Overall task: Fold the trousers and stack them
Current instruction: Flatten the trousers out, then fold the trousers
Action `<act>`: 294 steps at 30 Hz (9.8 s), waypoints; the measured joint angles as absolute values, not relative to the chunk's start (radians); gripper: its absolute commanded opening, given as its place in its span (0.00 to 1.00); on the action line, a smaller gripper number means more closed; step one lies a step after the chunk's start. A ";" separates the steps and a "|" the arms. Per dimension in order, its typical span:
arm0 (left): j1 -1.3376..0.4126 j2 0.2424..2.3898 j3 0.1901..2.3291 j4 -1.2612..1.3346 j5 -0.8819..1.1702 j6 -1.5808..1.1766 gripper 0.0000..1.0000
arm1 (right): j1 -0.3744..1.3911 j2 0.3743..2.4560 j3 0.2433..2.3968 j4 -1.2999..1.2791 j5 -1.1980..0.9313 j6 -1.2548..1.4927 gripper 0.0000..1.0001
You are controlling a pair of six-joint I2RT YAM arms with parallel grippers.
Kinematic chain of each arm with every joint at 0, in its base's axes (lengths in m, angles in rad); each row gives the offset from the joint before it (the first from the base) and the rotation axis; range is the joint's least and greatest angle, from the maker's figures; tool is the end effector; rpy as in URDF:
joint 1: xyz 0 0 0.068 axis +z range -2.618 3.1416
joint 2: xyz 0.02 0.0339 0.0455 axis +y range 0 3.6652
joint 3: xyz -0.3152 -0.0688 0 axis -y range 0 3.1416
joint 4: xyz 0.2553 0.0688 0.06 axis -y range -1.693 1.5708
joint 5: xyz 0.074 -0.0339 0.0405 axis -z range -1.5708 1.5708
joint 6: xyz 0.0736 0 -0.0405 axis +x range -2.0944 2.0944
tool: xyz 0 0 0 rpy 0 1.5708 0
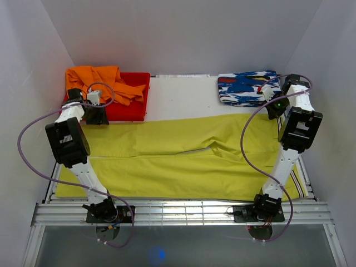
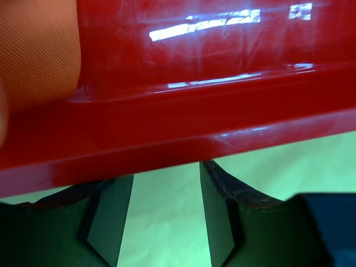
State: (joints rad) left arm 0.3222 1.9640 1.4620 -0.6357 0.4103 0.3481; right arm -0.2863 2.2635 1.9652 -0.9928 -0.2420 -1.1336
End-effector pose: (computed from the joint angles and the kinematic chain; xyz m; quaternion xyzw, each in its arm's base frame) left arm 0.4388 0.1155 0.2060 0.0561 0.9555 -0.1187 0.2641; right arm 0.5068 -0.1308 0.1986 -0.4194 0.8892 0.0005 0.1828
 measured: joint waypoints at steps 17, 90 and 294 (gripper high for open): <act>0.300 2.152 1.744 -0.687 0.426 0.306 0.71 | -0.286 2.263 1.977 -1.011 -0.237 -1.137 0.08; 0.550 2.324 2.032 -1.039 0.592 1.006 0.00 | -0.273 2.266 2.008 -1.036 -0.187 -1.186 0.08; -0.743 1.787 1.114 -0.485 0.624 0.635 0.54 | -0.498 1.306 0.858 -0.883 -0.051 -1.797 0.68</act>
State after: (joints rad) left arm -0.7429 1.7874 1.1141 -0.4854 0.6243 0.6346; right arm -0.4976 1.3056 0.8581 -0.8825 -0.0513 -1.7973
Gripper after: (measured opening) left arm 0.539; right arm 0.670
